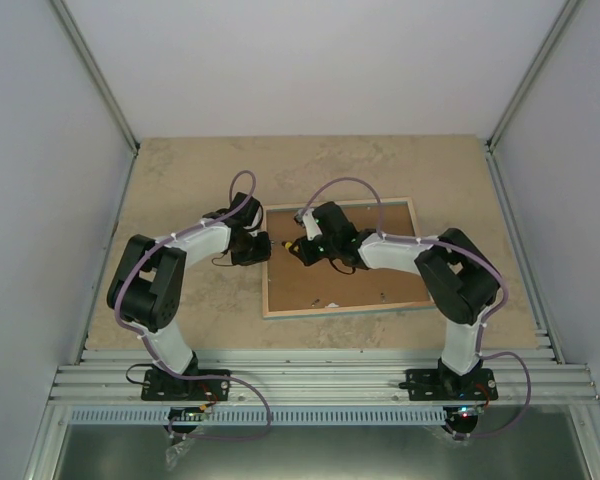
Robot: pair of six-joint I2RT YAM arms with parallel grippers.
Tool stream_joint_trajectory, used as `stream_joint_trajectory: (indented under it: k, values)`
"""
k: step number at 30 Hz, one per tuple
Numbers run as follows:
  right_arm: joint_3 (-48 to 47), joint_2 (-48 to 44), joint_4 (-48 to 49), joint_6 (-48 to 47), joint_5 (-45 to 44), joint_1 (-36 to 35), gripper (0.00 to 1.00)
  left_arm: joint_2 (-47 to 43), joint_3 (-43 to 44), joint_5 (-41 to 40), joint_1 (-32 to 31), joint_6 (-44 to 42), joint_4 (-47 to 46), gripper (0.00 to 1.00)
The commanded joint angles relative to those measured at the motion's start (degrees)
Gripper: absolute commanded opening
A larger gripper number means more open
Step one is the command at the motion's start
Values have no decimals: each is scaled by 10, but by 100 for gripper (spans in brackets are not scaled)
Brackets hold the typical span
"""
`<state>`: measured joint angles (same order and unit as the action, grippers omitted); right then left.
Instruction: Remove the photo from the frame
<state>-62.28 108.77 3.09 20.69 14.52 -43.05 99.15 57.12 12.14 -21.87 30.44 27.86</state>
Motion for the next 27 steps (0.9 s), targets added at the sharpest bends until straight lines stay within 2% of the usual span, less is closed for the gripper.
stream_joint_trajectory:
  k: [1,11,16,21,27]
  values:
    - [-4,-15,-78,-12,-42,-3,0,-22,-3,20,-3,19,-16,12]
    - [-3,-43,-96,-21,-25,-12,0,-29,-11,8,-2,35,-21,11]
    - [15,-83,-87,-26,-44,-4,0,-42,-27,-2,-2,63,-34,9]
    - [47,-129,-59,-28,-56,24,0,-69,-64,-13,-2,121,-64,8]
    - [76,-156,-34,-37,-48,58,0,-113,-139,17,-2,245,-139,7]
